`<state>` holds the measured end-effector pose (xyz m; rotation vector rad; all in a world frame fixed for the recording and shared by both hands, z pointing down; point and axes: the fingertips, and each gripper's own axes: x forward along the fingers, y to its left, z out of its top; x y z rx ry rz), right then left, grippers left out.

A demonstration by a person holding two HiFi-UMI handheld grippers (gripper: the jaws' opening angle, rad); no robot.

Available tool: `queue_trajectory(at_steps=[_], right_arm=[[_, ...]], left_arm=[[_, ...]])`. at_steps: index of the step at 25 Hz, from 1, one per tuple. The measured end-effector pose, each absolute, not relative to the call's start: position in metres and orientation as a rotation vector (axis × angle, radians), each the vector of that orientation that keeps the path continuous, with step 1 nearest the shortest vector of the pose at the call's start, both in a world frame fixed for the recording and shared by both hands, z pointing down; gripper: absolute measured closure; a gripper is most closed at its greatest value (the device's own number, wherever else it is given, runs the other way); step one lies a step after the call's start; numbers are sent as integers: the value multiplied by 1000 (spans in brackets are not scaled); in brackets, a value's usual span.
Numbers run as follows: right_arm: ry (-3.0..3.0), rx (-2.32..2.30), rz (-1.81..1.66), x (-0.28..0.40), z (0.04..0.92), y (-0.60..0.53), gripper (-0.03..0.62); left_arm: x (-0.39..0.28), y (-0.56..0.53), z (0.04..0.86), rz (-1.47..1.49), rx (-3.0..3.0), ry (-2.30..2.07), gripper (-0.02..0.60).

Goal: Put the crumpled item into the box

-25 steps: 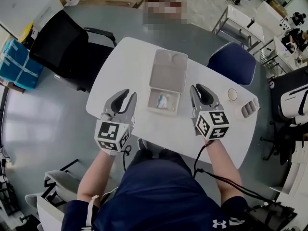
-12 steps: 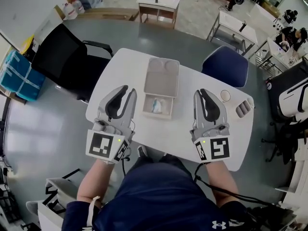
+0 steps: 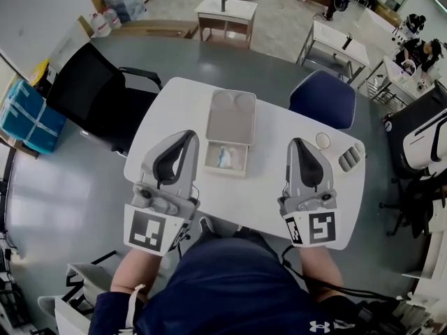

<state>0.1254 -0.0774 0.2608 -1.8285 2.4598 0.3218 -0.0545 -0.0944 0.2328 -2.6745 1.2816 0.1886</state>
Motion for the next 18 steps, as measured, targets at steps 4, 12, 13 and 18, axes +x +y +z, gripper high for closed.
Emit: queue_trajectory(at_steps=[4, 12, 13, 18], right_arm=[[2451, -1796, 309, 124, 259, -74, 592], [2472, -1771, 300, 122, 261, -77, 592], [2473, -1772, 298, 122, 261, -78, 592], [2472, -1780, 295, 124, 260, -82, 592]], left_arm=[[-56, -94, 234, 188, -2682, 1287, 580], [-61, -103, 241, 175, -2696, 1310, 580], [-62, -105, 242, 176, -2697, 1312, 580], [-63, -110, 247, 170, -2706, 1318, 580]])
